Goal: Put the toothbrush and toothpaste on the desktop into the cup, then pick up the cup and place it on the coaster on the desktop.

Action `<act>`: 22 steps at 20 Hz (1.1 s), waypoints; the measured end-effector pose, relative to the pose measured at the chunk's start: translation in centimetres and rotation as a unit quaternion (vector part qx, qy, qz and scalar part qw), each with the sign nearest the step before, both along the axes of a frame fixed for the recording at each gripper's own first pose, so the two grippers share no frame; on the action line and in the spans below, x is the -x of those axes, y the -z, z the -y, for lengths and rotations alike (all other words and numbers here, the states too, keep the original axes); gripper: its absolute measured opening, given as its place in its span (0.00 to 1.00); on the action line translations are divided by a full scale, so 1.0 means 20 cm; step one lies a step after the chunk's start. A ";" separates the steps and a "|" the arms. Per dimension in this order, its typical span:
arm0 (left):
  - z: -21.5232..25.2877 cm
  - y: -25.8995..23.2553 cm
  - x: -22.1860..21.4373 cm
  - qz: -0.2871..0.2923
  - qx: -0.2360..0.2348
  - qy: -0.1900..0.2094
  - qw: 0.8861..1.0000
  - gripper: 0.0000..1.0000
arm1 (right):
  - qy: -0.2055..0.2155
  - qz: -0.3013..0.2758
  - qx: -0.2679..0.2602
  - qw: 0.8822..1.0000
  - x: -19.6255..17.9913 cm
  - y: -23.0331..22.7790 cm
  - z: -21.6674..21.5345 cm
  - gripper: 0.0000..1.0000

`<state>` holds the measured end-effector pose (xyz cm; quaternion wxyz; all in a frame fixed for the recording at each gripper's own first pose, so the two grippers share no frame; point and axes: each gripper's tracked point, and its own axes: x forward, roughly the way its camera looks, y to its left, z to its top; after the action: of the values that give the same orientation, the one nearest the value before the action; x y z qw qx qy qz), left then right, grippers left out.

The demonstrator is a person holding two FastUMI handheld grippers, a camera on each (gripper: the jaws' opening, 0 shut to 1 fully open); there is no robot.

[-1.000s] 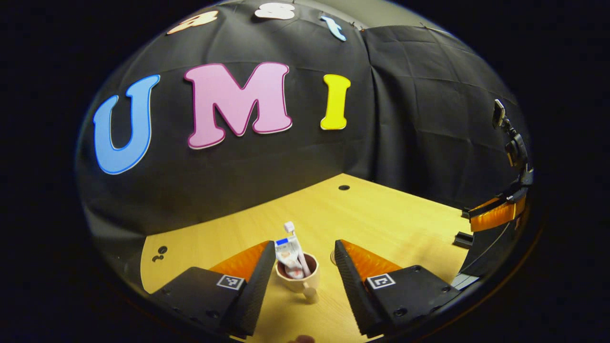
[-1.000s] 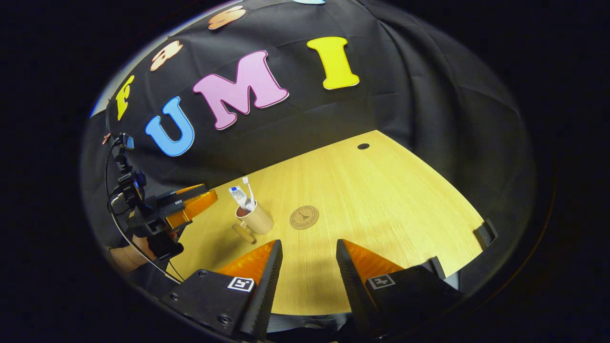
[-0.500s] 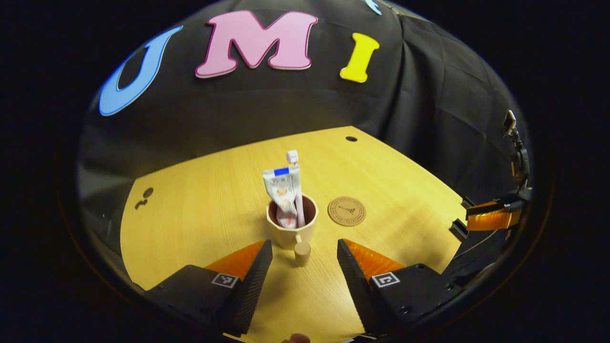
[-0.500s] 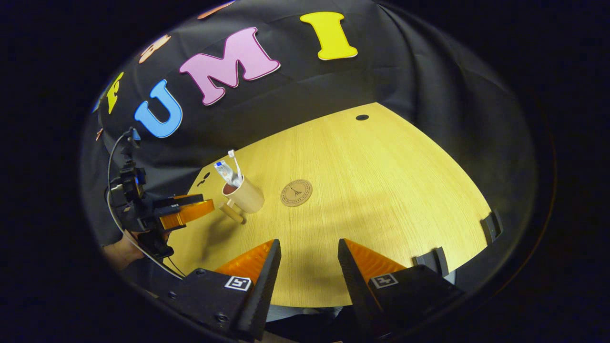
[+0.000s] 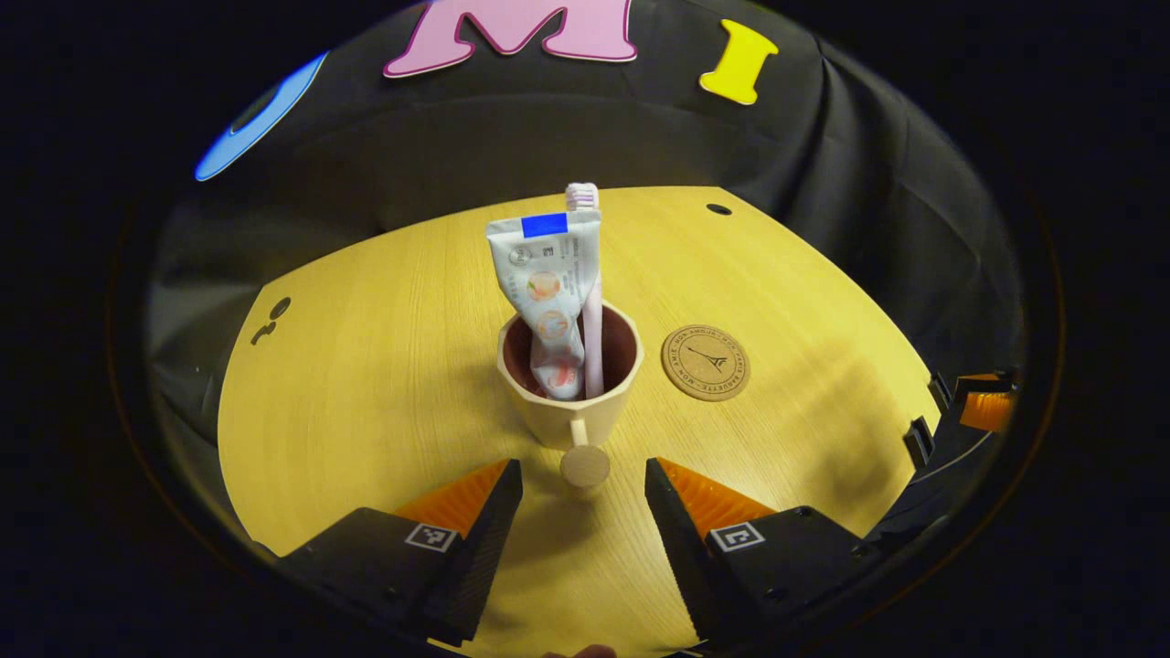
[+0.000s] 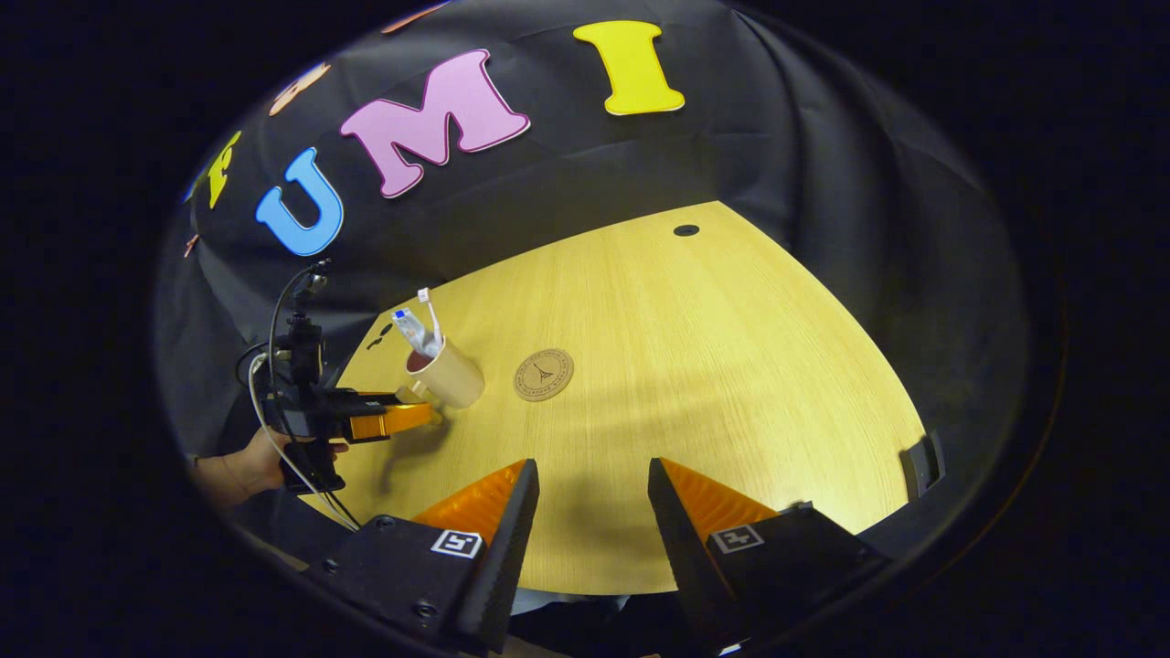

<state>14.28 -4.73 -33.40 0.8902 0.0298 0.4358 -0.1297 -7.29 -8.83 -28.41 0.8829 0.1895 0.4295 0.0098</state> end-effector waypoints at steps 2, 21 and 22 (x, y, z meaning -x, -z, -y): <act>-0.01 0.05 -0.02 -0.017 -0.012 -0.007 1.000 0.85 | -0.001 -0.002 -0.001 1.000 -0.01 0.01 0.05 0.75; 0.03 0.18 -0.09 -0.060 -0.011 -0.052 0.997 0.30 | 0.000 -0.019 -0.011 1.000 -0.02 0.09 0.25 0.75; 0.02 0.18 -0.09 -0.060 -0.010 -0.053 0.997 0.29 | 0.003 -0.020 -0.010 1.000 -0.02 0.10 0.25 0.75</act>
<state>16.09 -5.21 -36.99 0.8678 0.0079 0.4904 -0.0797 -6.92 -13.84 -30.37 0.8722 0.2000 0.4462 0.0080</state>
